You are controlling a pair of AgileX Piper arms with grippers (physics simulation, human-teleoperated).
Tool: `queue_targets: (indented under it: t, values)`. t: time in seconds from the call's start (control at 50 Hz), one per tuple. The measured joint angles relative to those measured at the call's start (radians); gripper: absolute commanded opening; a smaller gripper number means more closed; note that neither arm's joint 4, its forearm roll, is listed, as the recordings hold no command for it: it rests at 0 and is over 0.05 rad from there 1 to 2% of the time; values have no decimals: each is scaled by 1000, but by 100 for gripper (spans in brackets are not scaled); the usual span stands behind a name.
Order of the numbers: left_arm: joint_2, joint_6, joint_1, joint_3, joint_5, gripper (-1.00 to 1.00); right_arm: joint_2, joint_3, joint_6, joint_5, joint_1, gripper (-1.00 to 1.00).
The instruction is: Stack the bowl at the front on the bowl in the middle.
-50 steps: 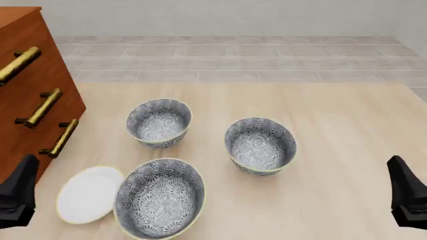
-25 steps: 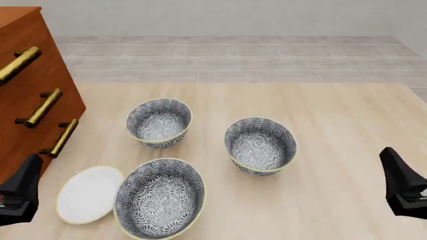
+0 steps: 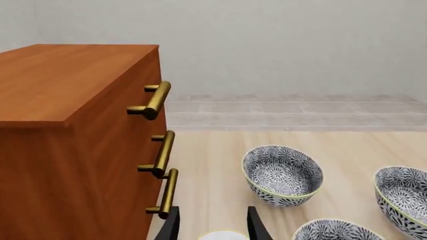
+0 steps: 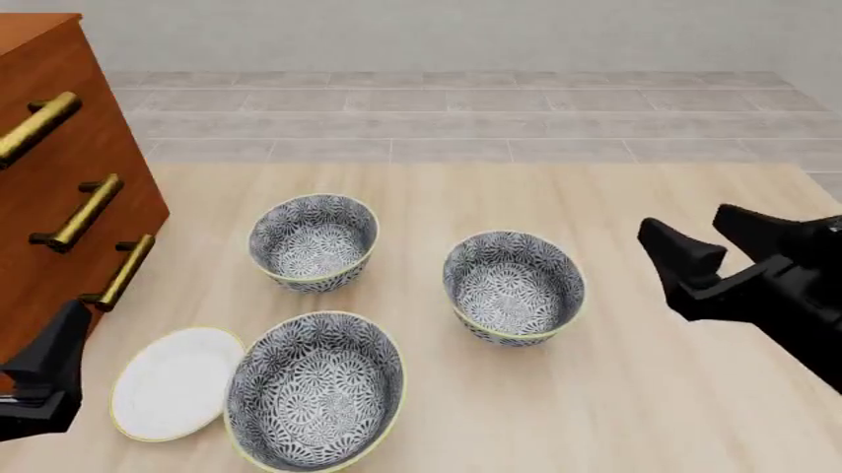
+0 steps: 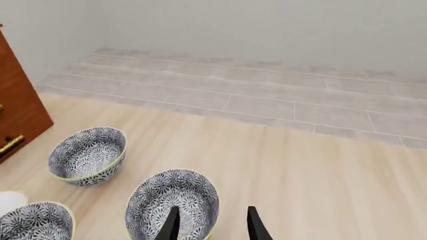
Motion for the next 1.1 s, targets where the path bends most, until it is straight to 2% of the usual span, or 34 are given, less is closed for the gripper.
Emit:
queue_targets:
  t: [0.36,0.76,1.1]
  values:
    - [17,-2,1,0,-14,100,314,-250,-18,42,141,100]
    - [66,-7,9,-1,-57,100,640,-576,13,178,273,100]
    - [87,-15,15,0,-76,100,856,-845,51,323,323,100]
